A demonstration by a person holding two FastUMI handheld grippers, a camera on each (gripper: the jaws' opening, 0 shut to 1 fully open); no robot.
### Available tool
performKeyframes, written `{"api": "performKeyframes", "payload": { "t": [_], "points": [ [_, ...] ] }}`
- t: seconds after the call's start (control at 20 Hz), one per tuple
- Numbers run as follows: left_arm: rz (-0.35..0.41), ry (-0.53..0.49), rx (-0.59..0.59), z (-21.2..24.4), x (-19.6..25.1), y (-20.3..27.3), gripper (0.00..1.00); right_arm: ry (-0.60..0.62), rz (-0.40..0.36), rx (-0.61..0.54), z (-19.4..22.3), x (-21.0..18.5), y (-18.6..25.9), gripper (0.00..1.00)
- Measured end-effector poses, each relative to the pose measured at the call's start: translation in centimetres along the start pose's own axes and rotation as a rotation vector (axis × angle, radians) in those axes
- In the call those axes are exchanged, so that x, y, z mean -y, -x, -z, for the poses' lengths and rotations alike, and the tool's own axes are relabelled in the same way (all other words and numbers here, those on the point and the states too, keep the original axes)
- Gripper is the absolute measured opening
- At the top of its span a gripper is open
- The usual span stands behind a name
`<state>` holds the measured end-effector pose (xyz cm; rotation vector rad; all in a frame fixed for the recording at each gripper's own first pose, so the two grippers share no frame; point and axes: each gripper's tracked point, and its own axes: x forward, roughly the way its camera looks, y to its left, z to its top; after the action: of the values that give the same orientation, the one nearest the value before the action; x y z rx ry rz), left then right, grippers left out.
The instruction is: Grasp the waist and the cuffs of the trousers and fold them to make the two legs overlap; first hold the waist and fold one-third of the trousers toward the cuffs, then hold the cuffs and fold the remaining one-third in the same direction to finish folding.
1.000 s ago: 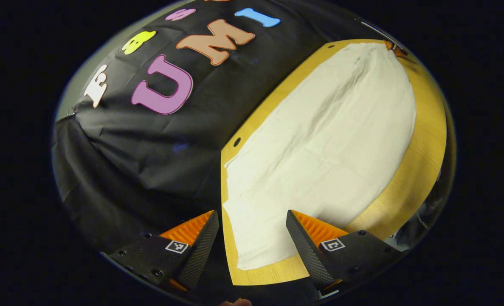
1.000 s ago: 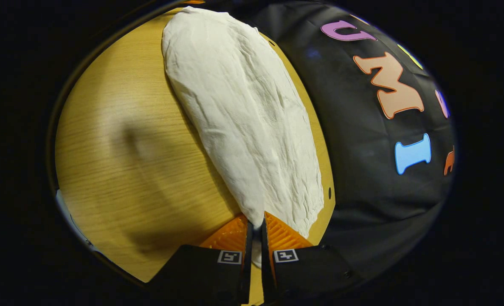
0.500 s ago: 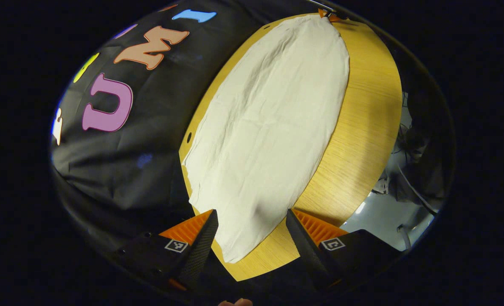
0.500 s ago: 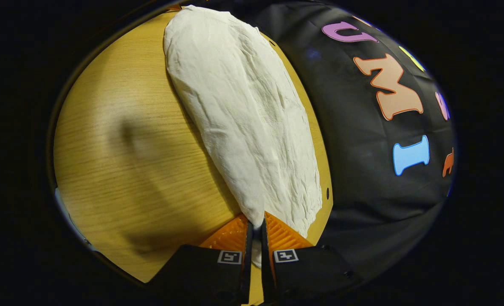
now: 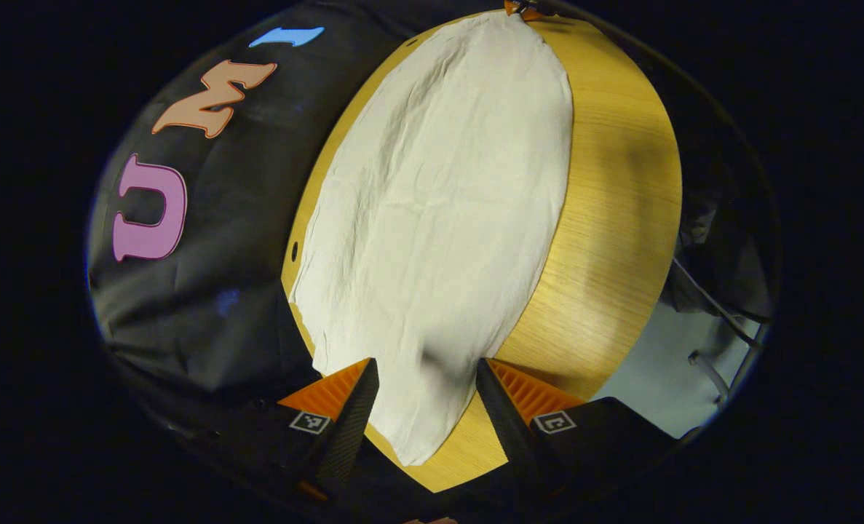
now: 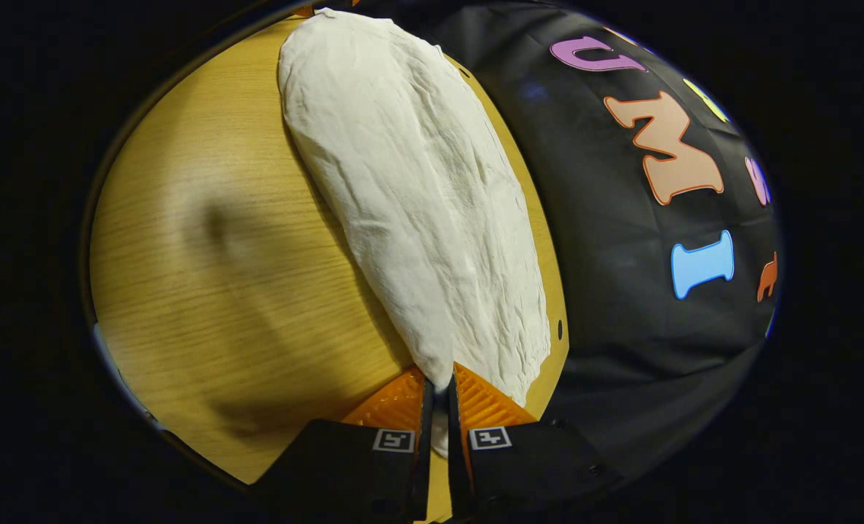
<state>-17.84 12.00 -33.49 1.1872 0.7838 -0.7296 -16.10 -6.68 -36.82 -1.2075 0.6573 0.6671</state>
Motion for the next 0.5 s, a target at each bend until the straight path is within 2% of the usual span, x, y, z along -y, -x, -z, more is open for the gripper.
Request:
{"api": "performKeyframes", "payload": {
  "t": [0.2,0.3,0.4,0.5],
  "points": [
    [-0.019,-0.038,-0.014,-0.1,-1.6,-1.7,0.81,-0.003,0.008,-0.004,0.0,0.0,0.1,0.13],
    [-0.016,-0.05,-0.019,-0.3,-1.8,-2.2,0.75,-0.005,0.011,-0.005,0.0,0.1,0.0,0.13],
    [-0.003,-0.052,-0.03,-0.2,-1.6,-2.7,0.68,-0.005,0.014,-0.005,0.0,0.0,0.1,0.13],
    [0.017,-0.052,-0.052,0.0,-0.9,-2.8,0.53,-0.004,0.016,-0.007,0.0,0.1,0.1,0.13]
  ]
}}
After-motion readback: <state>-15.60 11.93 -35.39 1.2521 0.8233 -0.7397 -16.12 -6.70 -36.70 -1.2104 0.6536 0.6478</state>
